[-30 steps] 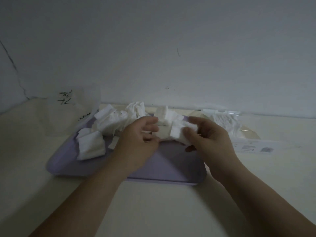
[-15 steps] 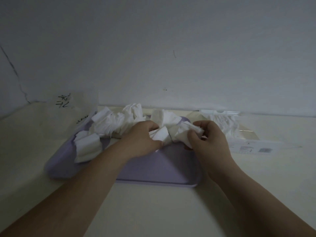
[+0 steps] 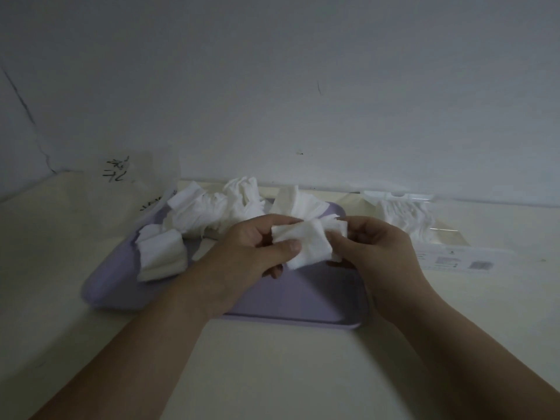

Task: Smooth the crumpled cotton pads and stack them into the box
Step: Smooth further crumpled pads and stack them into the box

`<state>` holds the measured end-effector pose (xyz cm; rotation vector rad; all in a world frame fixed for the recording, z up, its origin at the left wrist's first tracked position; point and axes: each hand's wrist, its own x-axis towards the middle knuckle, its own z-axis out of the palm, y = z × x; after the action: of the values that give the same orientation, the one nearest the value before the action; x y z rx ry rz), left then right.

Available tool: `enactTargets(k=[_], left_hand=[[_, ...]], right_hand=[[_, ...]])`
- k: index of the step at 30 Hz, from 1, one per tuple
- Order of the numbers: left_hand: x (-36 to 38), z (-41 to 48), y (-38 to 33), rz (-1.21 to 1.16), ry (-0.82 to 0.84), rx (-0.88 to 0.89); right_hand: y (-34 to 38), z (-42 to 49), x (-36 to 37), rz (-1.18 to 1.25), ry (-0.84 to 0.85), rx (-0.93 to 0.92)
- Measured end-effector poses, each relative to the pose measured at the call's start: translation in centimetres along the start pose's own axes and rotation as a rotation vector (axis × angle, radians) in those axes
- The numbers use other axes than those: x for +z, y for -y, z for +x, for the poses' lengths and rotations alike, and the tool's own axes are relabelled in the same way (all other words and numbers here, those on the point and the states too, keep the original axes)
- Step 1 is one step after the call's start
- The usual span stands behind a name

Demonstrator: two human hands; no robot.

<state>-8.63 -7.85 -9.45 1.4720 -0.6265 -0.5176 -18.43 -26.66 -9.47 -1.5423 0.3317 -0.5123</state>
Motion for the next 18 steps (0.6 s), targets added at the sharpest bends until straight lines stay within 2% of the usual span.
enactTargets(k=[2, 9, 14, 18], left_hand=[[0.3, -0.2, 0.0, 0.066, 0.042, 0.05], [1.0, -0.3, 0.0, 0.061, -0.175, 0.075], [1.4, -0.3, 0.2, 0.315, -0.357, 0.21], [1.5, -0.4, 0.2, 0.397, -0.29, 0.31]], right_hand=[[0.4, -0.3, 0.2, 0.037, 0.048, -0.003], [0.6, -0.5, 0.4, 0.15, 0.183, 0.034], [0.6, -0.2, 0.2, 0.202, 0.231, 0.067], [0.2, 0.0, -0.1, 0.275, 0.33, 0.086]])
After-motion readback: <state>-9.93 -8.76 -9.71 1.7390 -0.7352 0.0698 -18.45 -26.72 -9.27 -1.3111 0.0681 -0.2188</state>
